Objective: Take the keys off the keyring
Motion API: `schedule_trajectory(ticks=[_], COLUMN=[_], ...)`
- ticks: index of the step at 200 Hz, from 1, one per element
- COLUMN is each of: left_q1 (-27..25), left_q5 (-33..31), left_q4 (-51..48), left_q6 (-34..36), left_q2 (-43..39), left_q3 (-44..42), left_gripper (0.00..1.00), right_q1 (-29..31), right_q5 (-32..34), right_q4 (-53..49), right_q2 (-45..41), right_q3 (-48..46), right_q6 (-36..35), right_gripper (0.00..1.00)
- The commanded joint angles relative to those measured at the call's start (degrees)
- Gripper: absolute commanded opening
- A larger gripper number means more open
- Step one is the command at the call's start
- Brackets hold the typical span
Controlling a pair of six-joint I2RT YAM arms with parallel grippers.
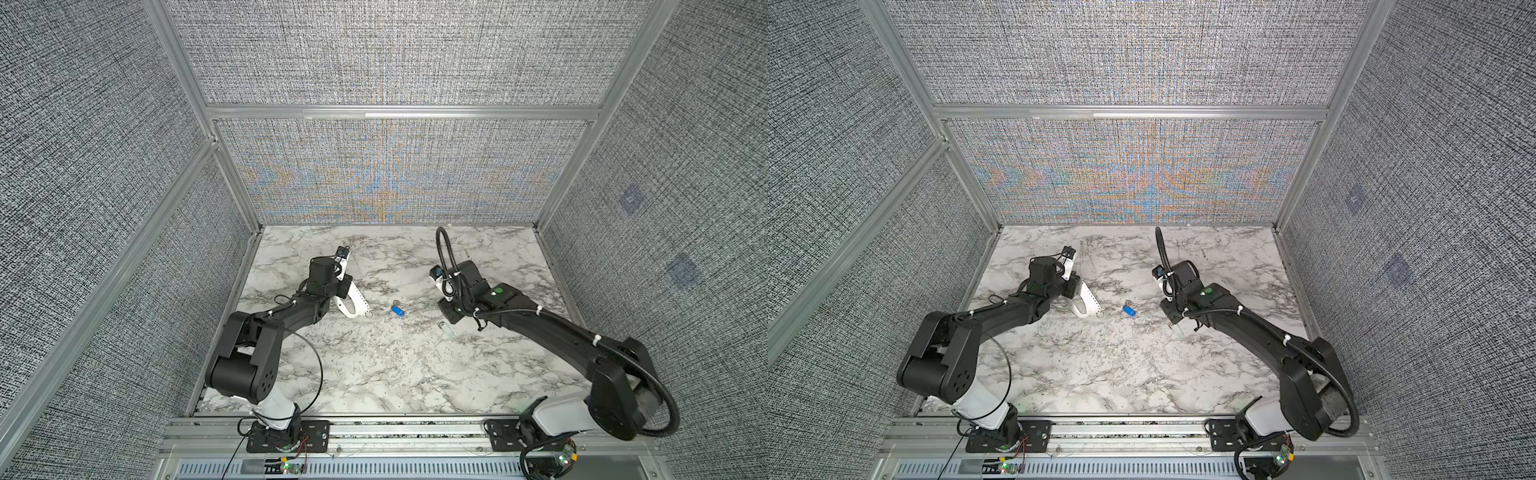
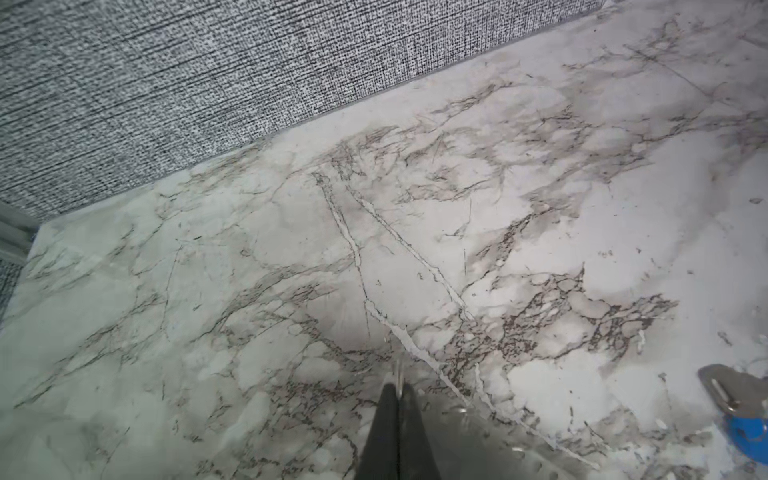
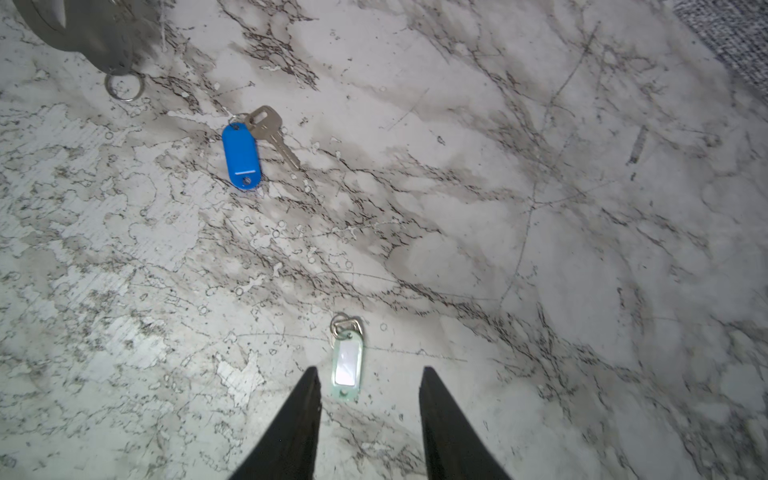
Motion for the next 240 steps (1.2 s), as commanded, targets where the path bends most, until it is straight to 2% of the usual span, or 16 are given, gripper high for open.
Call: schedule_trajectory(ticks=[1, 25, 38, 72, 93, 114, 128, 139, 162, 182, 214, 240], left_q1=[1.04, 2.15, 2.69, 4.08, 4.50, 4.62, 4.62, 4.60, 5.24, 7.06, 10.32, 10.90], left_q5=[0.17, 0.69, 0.48, 2.06, 1.53, 0.96, -0.18, -1.28, -7.45, -13.31, -18.10, -16.56], left_q4=[-4.42, -5.47, -5.89, -6.44, -5.88, -4.22, -1.01, 2.40, 11.68, 19.40, 31.15, 47.06], left_q6=[2.98, 2.97, 3.23, 3.22, 2.25, 0.50, -1.24, -2.95, -5.31, -7.45, -9.94, -6.86], left_q2=[3.16, 5.09, 6.22, 7.98, 6.22, 1.13, -4.20, -9.23, -19.64, -24.68, -22.19, -16.44], left_q3=[3.66, 5.67, 6.78, 8.69, 8.62, 6.30, 2.07, -2.78, -14.92, -24.41, -31.89, -36.32], left_gripper=[0.00, 0.00, 0.12, 0.27, 0.35, 0.41, 0.45, 0.48, 0.52, 0.58, 0.62, 0.64], right_q1=[-0.97, -1.69, -2.21, -4.40, -5.74, -8.23, -10.67, -13.16, -21.51, -28.03, -30.65, -30.73], right_q5=[3.21, 4.76, 5.54, 4.77, 5.08, 6.81, 8.67, 10.29, 9.78, 11.17, 10.90, 5.88], right_q4=[1.21, 1.70, 2.06, 0.35, 0.65, 3.27, 7.29, 12.79, 23.43, 33.22, 57.94, 80.44], right_q2=[-4.13, -8.71, -10.72, -15.19, -18.25, -20.89, -22.40, -23.33, -22.59, -18.95, -9.95, -4.11], right_q3=[-2.04, -5.01, -7.84, -9.21, -10.38, -12.41, -14.36, -17.08, -22.26, -26.66, -35.44, -43.62], right_q6=[3.20, 3.75, 4.63, 5.72, 5.77, 5.57, 5.54, 6.38, 9.08, 10.80, 6.99, 7.10], right_gripper=[0.48, 0.53, 0.55, 0.58, 0.62, 0.73, 0.87, 0.99, 0.99, 0.99, 0.99, 0.99])
